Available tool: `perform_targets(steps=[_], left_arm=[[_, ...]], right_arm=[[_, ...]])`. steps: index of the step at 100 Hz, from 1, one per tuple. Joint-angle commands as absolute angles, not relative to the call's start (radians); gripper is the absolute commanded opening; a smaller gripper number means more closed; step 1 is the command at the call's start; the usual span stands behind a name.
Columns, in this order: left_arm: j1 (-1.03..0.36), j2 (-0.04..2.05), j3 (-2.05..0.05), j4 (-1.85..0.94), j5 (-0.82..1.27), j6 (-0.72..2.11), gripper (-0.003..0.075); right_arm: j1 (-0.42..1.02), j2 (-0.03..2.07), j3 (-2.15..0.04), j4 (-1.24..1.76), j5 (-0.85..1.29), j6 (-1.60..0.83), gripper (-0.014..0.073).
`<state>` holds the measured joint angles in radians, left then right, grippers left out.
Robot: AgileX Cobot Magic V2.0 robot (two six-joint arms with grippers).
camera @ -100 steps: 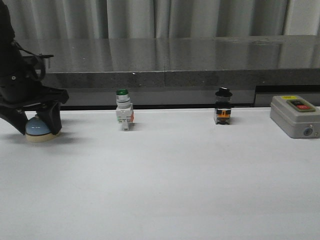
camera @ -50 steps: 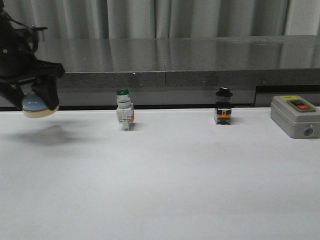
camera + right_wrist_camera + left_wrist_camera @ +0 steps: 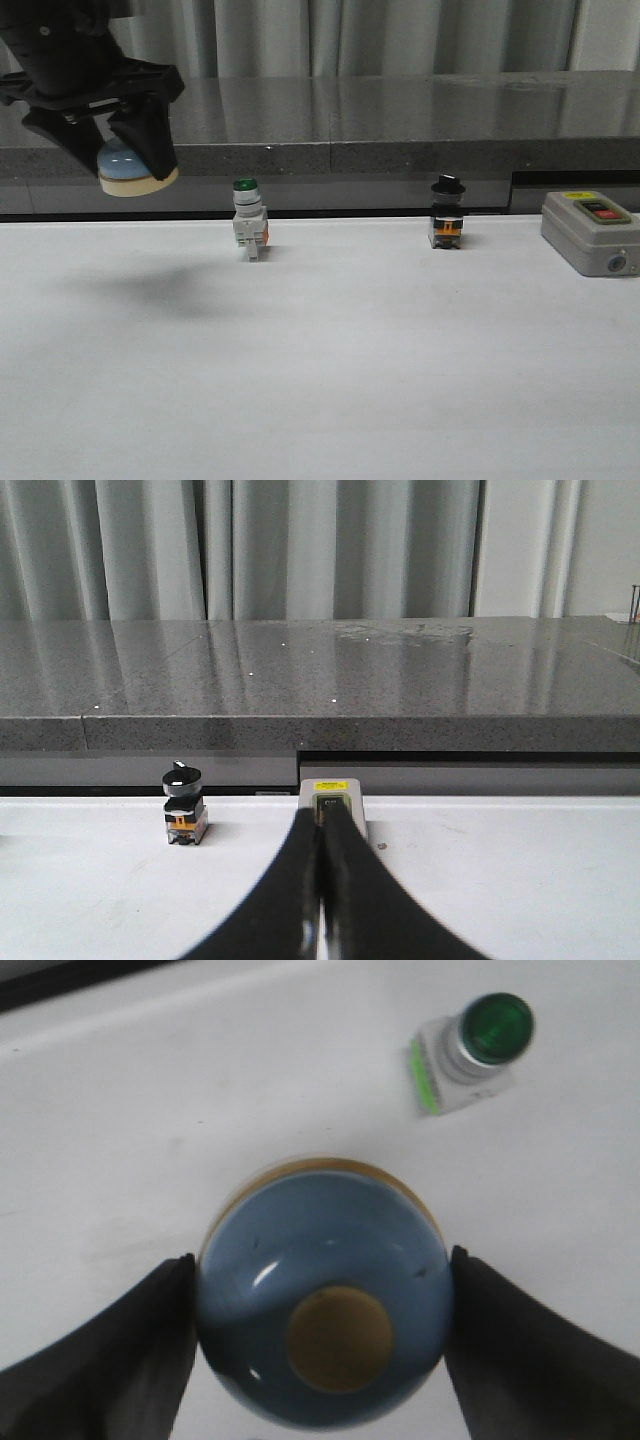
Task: Place and press bell with both arms
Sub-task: 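Lift the light-blue bell with the left gripper, then carry the bell toward the table centre and lower it down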
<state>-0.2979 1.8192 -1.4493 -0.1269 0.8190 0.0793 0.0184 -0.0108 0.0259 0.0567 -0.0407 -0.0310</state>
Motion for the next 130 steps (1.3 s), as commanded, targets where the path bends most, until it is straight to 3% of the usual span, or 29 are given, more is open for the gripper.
perform_targets(steps=[1, 54, 103, 113, 130], left_arm=[[-0.346, 1.76, -1.472, -0.138, 0.798, 0.069, 0.0368], [-0.637, 1.855, -1.472, -0.146, 0.746, 0.069, 0.0368], [-0.686, 1.983, -1.474, -0.151, 0.671, 0.069, 0.0375], [-0.686, 1.983, -1.474, -0.151, 0.654, 0.069, 0.0417], [-0.686, 1.987, -1.474, -0.151, 0.64, 0.069, 0.0571]], right_arm=[[0.014, -0.029, 0.012, 0.05, -0.118, -0.032, -0.006], [0.014, -0.029, 0.012, 0.05, -0.118, -0.032, -0.006], [0.014, -0.029, 0.012, 0.05, -0.117, -0.032, -0.006], [0.014, -0.029, 0.012, 0.05, -0.117, -0.032, -0.006], [0.014, -0.029, 0.012, 0.05, -0.117, -0.032, -0.006]])
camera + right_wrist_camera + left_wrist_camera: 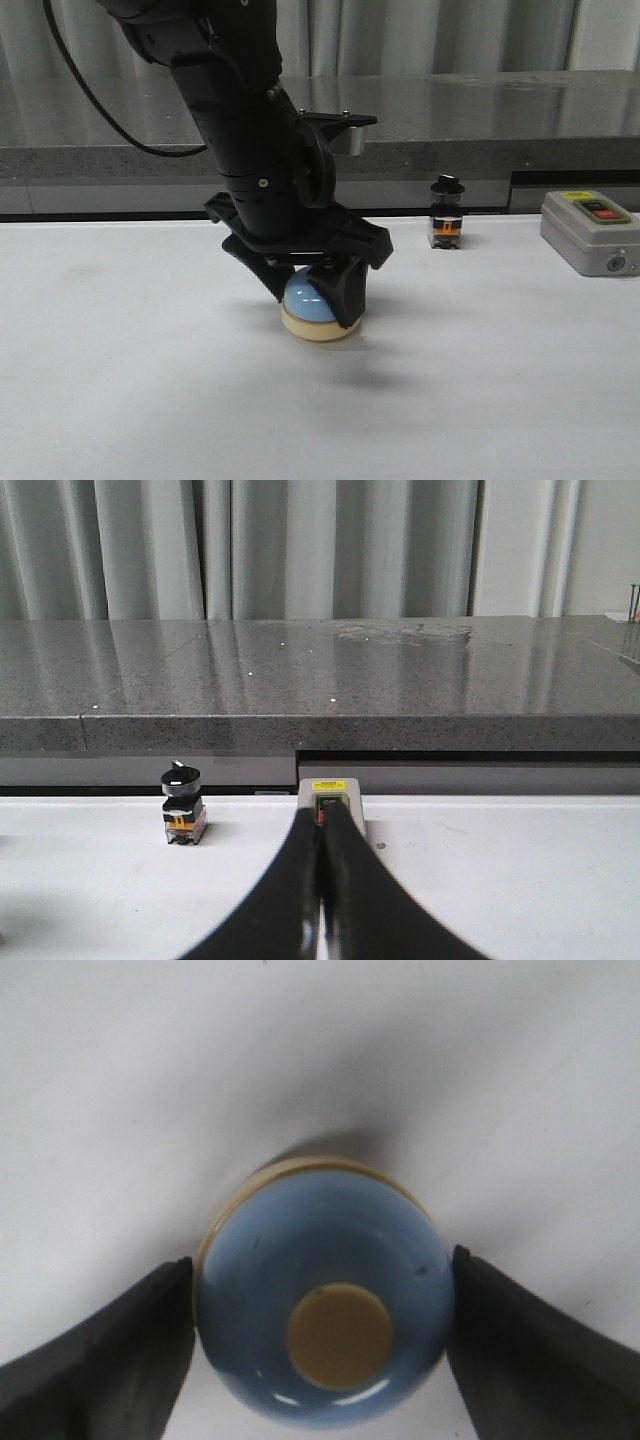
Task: Place and press bell with both arms
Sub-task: 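Carry the bell toward the table centre and lower it down, then open the left gripper and raise it away from the bell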
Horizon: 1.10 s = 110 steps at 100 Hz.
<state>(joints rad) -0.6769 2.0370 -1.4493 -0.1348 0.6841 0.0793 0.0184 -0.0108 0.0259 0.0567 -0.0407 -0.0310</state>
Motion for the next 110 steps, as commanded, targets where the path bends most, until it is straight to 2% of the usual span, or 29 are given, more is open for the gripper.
perform_targets(steps=[1, 8, 41, 46, 53, 72, 78, 110], left_arm=[[-0.686, 1.987, -1.474, -0.151, 0.64, 0.069, 0.0575], [-0.686, 1.987, -1.474, -0.153, 0.64, 0.069, 0.0601], [-0.686, 1.974, -1.497, -0.153, 0.645, 0.069, 0.058], [-0.686, 1.961, -1.497, -0.153, 0.64, 0.062, 0.054], [-0.686, 1.936, -1.497, -0.15, 0.635, 0.032, 0.044], [-0.684, 1.847, -1.497, -0.146, 0.635, 0.032, 0.0074], [-0.683, 1.814, -1.495, -0.143, 0.635, 0.032, -0.0018], [-0.609, 1.682, -1.447, -0.142, 0.66, 0.016, -0.002]], right_arm=[[0.014, -0.029, 0.012, 0.05, -0.117, -0.032, -0.006], [0.014, -0.029, 0.012, 0.05, -0.117, -0.032, -0.006], [0.014, -0.029, 0.012, 0.05, -0.117, -0.032, -0.006], [0.014, -0.029, 0.012, 0.05, -0.117, -0.032, -0.006], [0.014, -0.029, 0.012, 0.05, -0.117, -0.032, -0.006], [0.014, -0.029, 0.012, 0.05, -0.117, -0.032, -0.006], [0.014, -0.029, 0.012, 0.05, -0.117, -0.032, -0.006], [0.014, -0.029, 0.012, 0.05, -0.117, -0.032, -0.006]])
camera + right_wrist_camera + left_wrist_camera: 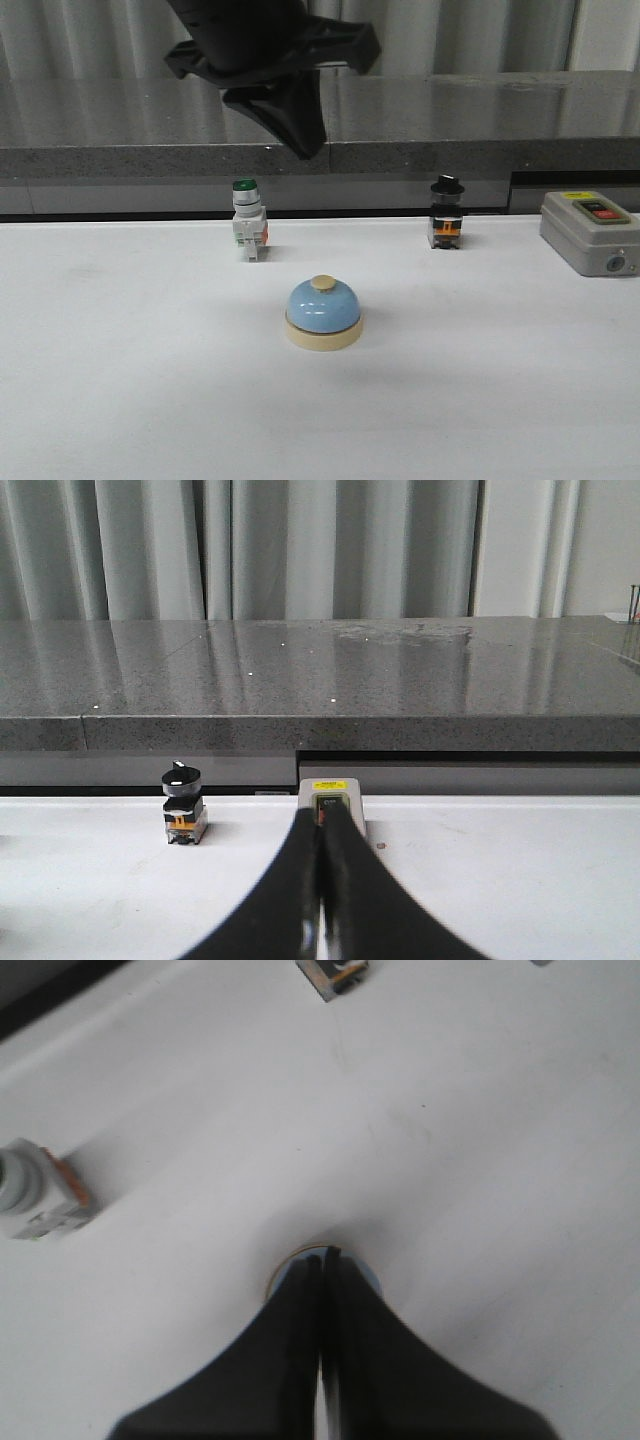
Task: Place and press bell with both arms
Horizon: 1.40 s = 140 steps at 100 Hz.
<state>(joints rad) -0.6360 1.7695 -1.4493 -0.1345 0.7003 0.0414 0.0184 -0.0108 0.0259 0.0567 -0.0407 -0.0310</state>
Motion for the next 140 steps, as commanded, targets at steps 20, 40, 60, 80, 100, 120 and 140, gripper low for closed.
perform_targets(steps=[20, 40, 60, 80, 100, 120, 140], left_arm=[[-0.514, 1.559, -1.282, -0.142, 0.578, -0.019, -0.002], [-0.421, 1.415, -1.108, -0.142, 0.531, -0.018, -0.002], [-0.337, 1.262, -0.943, -0.145, 0.456, -0.018, -0.002], [-0.275, 1.079, -0.798, -0.145, 0.434, -0.018, -0.002], [-0.239, 0.889, -0.69, -0.146, 0.434, -0.047, -0.002], [-0.235, 0.707, -0.597, -0.122, 0.426, -0.047, -0.002], [-0.192, 0.586, -0.526, -0.073, 0.426, -0.058, -0.002]], right_arm=[[0.014, -0.029, 0.012, 0.05, -0.117, -0.032, -0.006], [0.014, -0.029, 0.012, 0.05, -0.117, -0.032, -0.006], [0.014, -0.029, 0.012, 0.05, -0.117, -0.032, -0.006], [0.014, -0.029, 0.012, 0.05, -0.117, -0.032, -0.006], [0.014, -0.029, 0.012, 0.05, -0.117, -0.032, -0.006], [0.014, -0.029, 0.012, 0.05, -0.117, -0.032, -0.006], [0.014, -0.029, 0.012, 0.05, -0.117, -0.032, -0.006]])
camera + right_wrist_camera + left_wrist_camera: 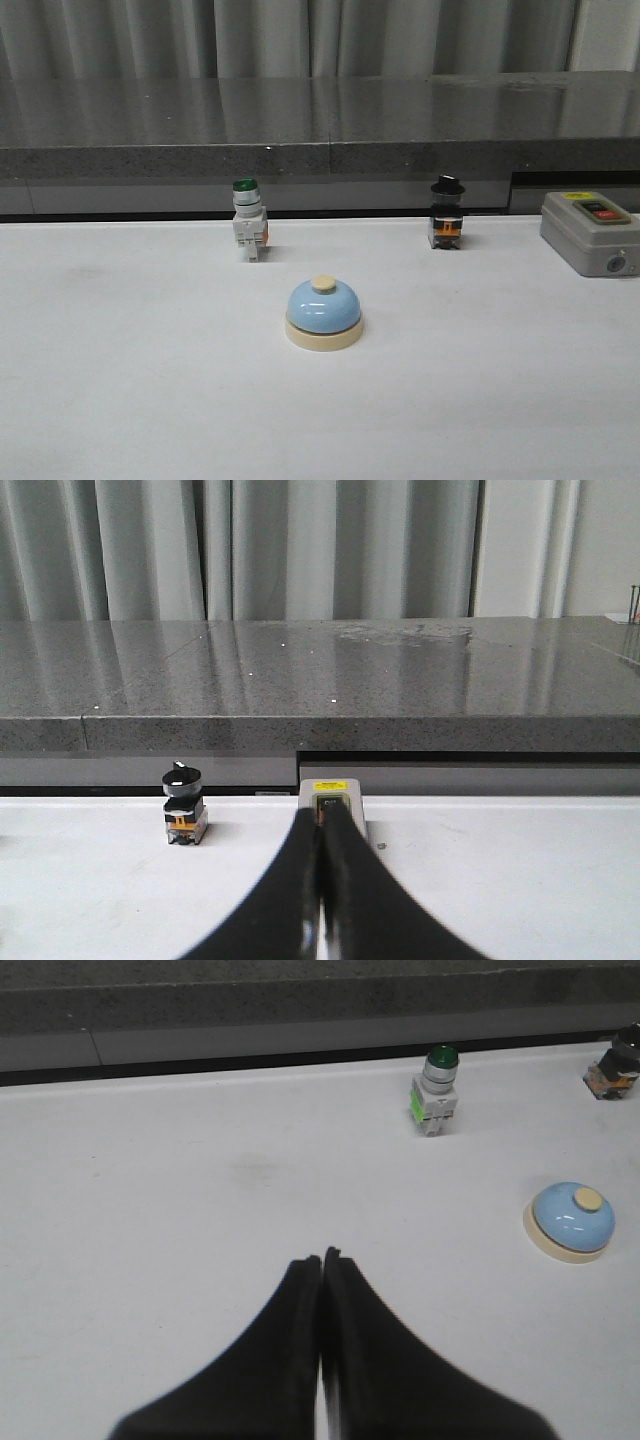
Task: Place and press bell with both arms
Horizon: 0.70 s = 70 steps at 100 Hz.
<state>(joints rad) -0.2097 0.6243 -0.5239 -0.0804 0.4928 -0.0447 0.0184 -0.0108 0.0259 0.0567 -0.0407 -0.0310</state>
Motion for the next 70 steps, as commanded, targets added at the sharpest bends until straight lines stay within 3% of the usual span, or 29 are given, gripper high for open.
perform_targets(steps=[1, 40, 70], left_arm=[[-0.187, 0.578, -0.521, -0.073, 0.426, -0.058, -0.002], [-0.095, 0.378, -0.401, -0.053, 0.419, -0.058, -0.002], [-0.039, 0.198, -0.191, 0.0, 0.093, -0.058, -0.002]], right_arm=[[0.014, -0.029, 0.012, 0.05, -0.117, -0.032, -0.006], [0.014, -0.029, 0.012, 0.05, -0.117, -0.032, -0.006], [0.014, -0.029, 0.012, 0.05, -0.117, -0.032, -0.006]])
